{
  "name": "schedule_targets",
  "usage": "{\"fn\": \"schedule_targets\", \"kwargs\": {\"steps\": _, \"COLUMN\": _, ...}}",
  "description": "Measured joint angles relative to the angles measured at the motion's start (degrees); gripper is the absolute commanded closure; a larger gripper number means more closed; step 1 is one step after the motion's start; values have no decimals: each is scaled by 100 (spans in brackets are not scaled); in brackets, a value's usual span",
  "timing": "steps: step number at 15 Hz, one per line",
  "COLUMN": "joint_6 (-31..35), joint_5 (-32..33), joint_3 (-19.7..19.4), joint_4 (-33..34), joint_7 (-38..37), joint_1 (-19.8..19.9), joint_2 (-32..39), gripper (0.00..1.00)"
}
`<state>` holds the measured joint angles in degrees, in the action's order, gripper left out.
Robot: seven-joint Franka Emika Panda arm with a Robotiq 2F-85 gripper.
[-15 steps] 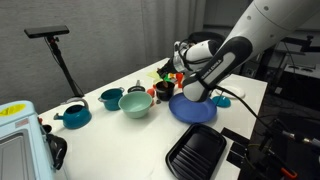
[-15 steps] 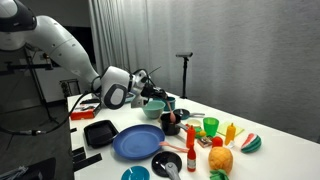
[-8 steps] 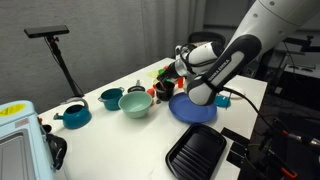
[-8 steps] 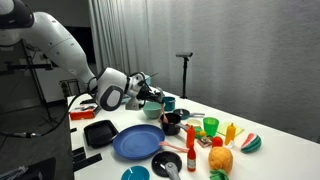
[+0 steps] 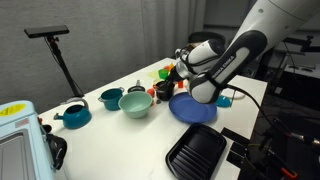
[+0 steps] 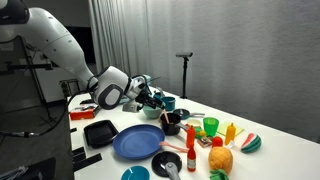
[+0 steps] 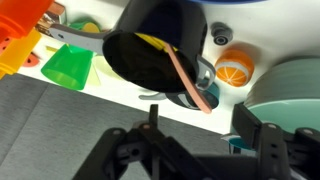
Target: Stir the contents in the black pot
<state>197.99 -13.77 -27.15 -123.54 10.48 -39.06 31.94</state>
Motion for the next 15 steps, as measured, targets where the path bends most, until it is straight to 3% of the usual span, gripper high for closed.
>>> {"fn": "schedule_targets", "kwargs": {"steps": 5, "joint_6": -1133, "joint_5": 354, "joint_3": 225, "joint_4": 0, "joint_7": 55, "joint_1": 177, "joint_2": -827, "gripper": 0}}
{"fn": "schedule_targets", "kwargs": {"steps": 8, "joint_6": -2121, "joint_5": 655, "joint_3": 1052, "joint_4": -1, "joint_7": 190, "joint_1": 849, "joint_2": -1623, "gripper": 0}}
{"fn": "schedule_targets", "kwargs": {"steps": 10, "joint_6": -2986, "joint_5": 352, "joint_3": 1587, "joint_4": 6, "joint_7": 632, "joint_1": 1269, "joint_2": -2099, "gripper": 0}}
{"fn": "schedule_targets", "kwargs": {"steps": 13, "joint_6": -4195, "joint_5": -68, "joint_3": 1759, "joint_4": 37, "joint_7": 1262, "joint_1": 1485, "joint_2": -2553, "gripper": 0}}
{"fn": "schedule_targets", "kwargs": {"steps": 15, "joint_6": -4255, "joint_5": 14, "joint_3": 2116, "joint_4": 36, "joint_7": 1228, "joint_1": 1866, "joint_2": -2605, "gripper": 0}}
